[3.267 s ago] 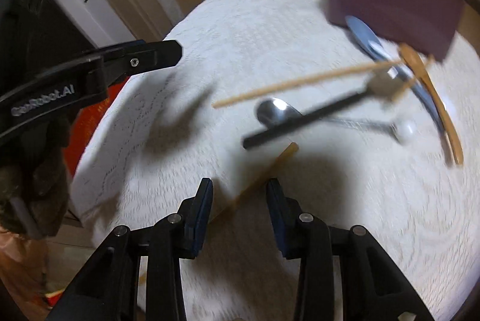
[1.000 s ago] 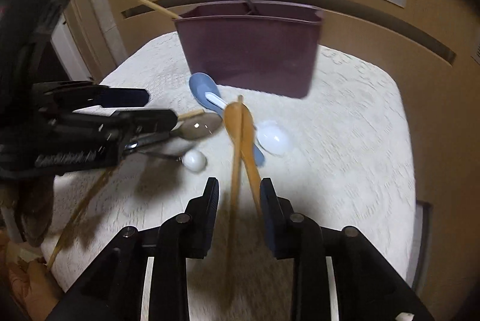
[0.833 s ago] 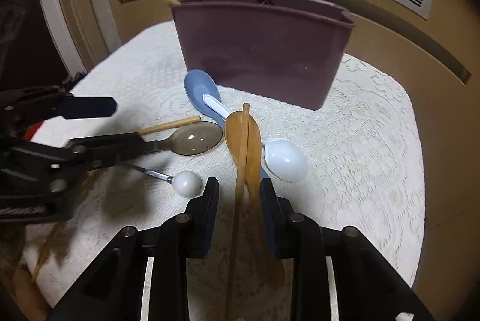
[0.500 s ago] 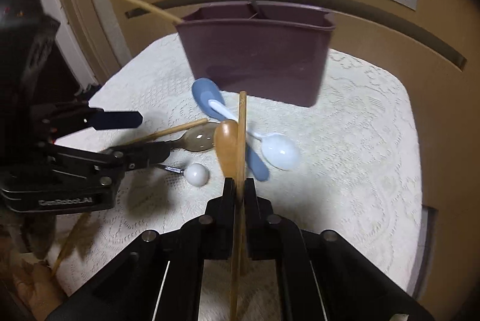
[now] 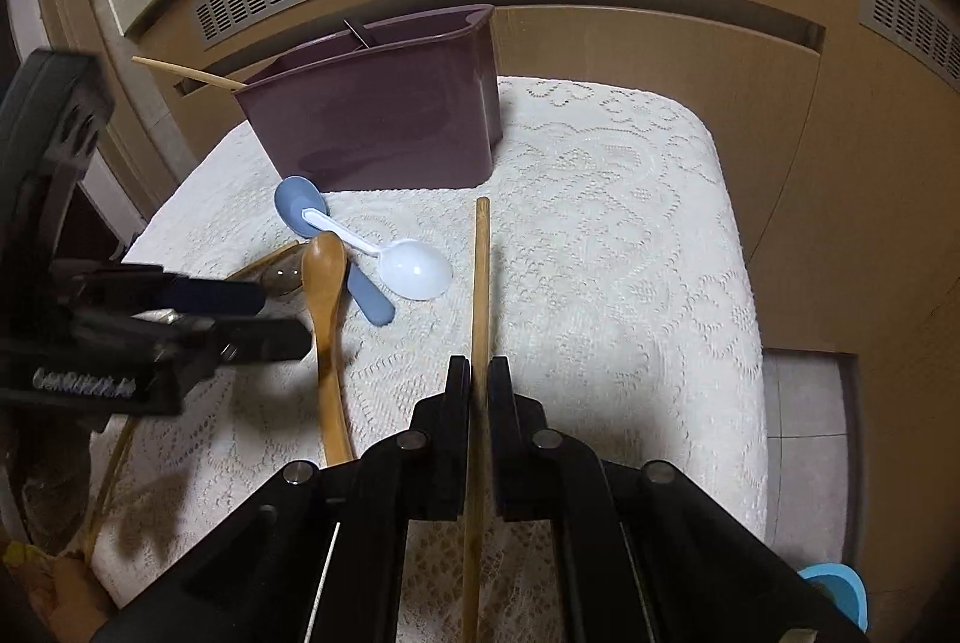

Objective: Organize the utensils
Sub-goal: 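Lift the chopstick with the right tool while the left grasps the wooden spoon, then drop the chopstick into the purple holder with the right tool while the left drops the wooden spoon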

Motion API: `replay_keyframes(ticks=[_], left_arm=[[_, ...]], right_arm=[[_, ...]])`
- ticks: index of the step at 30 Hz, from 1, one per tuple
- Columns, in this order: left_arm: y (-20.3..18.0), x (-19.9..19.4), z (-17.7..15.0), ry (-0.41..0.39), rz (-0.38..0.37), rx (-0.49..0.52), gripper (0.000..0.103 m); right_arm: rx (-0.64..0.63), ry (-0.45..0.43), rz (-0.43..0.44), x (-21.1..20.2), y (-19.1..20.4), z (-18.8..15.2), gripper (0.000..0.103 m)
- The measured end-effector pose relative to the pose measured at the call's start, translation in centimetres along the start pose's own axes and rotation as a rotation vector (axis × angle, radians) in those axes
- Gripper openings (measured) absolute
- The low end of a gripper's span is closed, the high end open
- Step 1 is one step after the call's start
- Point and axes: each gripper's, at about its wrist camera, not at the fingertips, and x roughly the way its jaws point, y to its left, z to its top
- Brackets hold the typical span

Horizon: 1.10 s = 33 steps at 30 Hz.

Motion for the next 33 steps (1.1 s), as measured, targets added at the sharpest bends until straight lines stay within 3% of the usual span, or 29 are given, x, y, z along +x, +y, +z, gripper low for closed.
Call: replay_keyframes(ticks=[4, 7, 10, 11, 12, 18, 23, 27, 33], left_arm=[[0.2, 1.9, 1.5, 0.001, 0.080, -0.055, 0.058], [-0.5, 3.3, 2.1, -0.011, 0.125, -0.027, 0.058], [-1.3, 3.5, 2.4, -0.056, 0.145, 0.023, 0.046], [-1.6, 3.0, 2.2, -0.086, 0.158, 0.048, 0.036], [-1.8, 2.8, 2.0, -0.102, 0.156, 0.071, 0.033], [-1.5, -1.6, -1.4, -0.234, 0.136, 0.162, 0.033], [-0.3, -5.6, -3.2, -0.308, 0.130, 0.168, 0.033], [0.7, -8.9, -4.8, -0.375, 0.148, 0.190, 0.033], [2.7, -11.0, -6.2, -0.402, 0.109, 0.167, 0.033]], right_arm=[[0.027, -0.003, 0.008, 0.2, -0.4, -0.5, 0.006], [0.031, -0.006, 0.008, 0.1, -0.4, -0.8, 0.006], [0.034, -0.012, 0.016, -0.1, -0.5, -1.0, 0.006], [0.039, -0.016, 0.025, -0.3, -0.5, -1.0, 0.006], [0.048, -0.022, 0.038, -0.5, -0.7, -1.0, 0.006], [0.034, -0.043, 0.046, -1.9, 0.2, -0.7, 0.006], [-0.011, 0.028, 0.038, 0.0, 1.3, 0.7, 0.011], [-0.034, 0.108, -0.047, 3.4, 1.2, 2.3, 0.014], [-0.064, 0.177, -0.129, 5.5, 2.2, 3.1, 0.013]])
